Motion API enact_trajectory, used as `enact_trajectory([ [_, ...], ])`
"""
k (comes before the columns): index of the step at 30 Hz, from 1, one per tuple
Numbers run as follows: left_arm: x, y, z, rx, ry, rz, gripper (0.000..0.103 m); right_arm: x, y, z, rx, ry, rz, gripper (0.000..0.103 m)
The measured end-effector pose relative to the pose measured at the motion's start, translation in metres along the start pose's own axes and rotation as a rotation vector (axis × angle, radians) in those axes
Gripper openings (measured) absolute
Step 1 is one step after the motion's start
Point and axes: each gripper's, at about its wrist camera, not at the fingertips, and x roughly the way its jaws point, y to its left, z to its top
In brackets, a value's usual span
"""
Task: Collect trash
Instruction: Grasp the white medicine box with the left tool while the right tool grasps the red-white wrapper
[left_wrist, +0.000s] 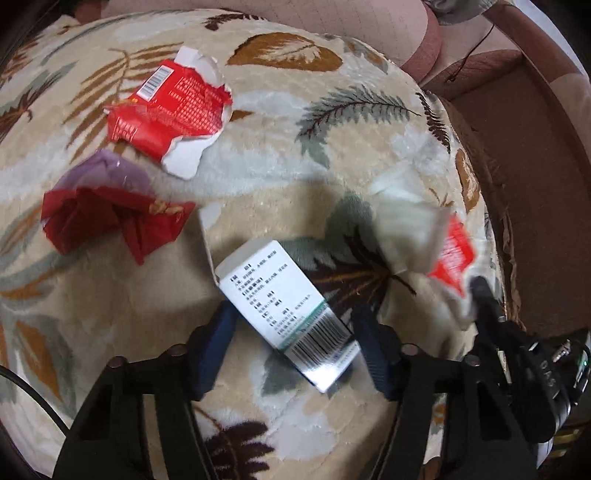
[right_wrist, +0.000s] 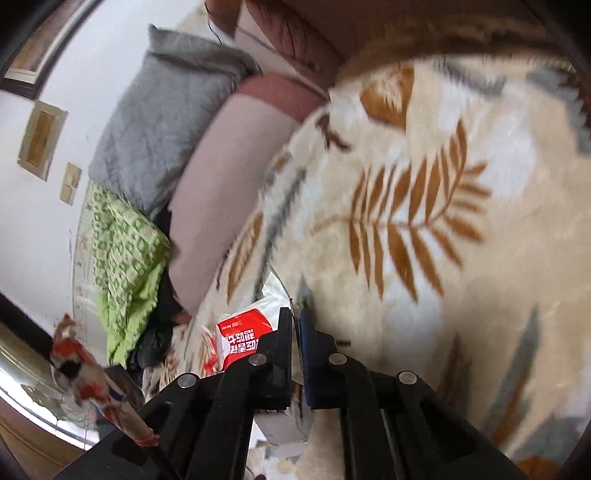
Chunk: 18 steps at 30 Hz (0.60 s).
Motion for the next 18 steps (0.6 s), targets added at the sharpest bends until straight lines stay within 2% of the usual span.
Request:
enact_trajectory([
  [2,-0.004,-0.002,-0.002,0.019,-0.006,0.001,0.047,-0.011,0.006,0.001,-0.024,-0.051,-0.024,0.005],
  [4,-0.011,-0.004,-0.004,0.036,-0.029,0.008,0.041,-0.019,0.010,0.002,-0.039,-0.081,-0.029,0.005],
  [8,-0.023,-0.002,-0.010,0.031,-0.038,-0.014,0.040,-0.033,0.015,0.004,-0.058,-0.131,-0.042,0.005],
  [12,-0.049,-0.003,-0.019,0.033,-0.063,-0.070,0.040,-0.039,0.013,0.004,-0.047,-0.142,-0.033,0.005],
  [15,-0.082,-0.014,-0.029,0.089,-0.139,-0.081,0.040,-0.049,0.020,0.006,-0.054,-0.156,-0.016,0.005],
  [18,-0.122,-0.030,-0.047,0.185,-0.253,-0.052,0.040,-0.075,0.038,0.000,-0.110,-0.184,-0.031,0.005],
])
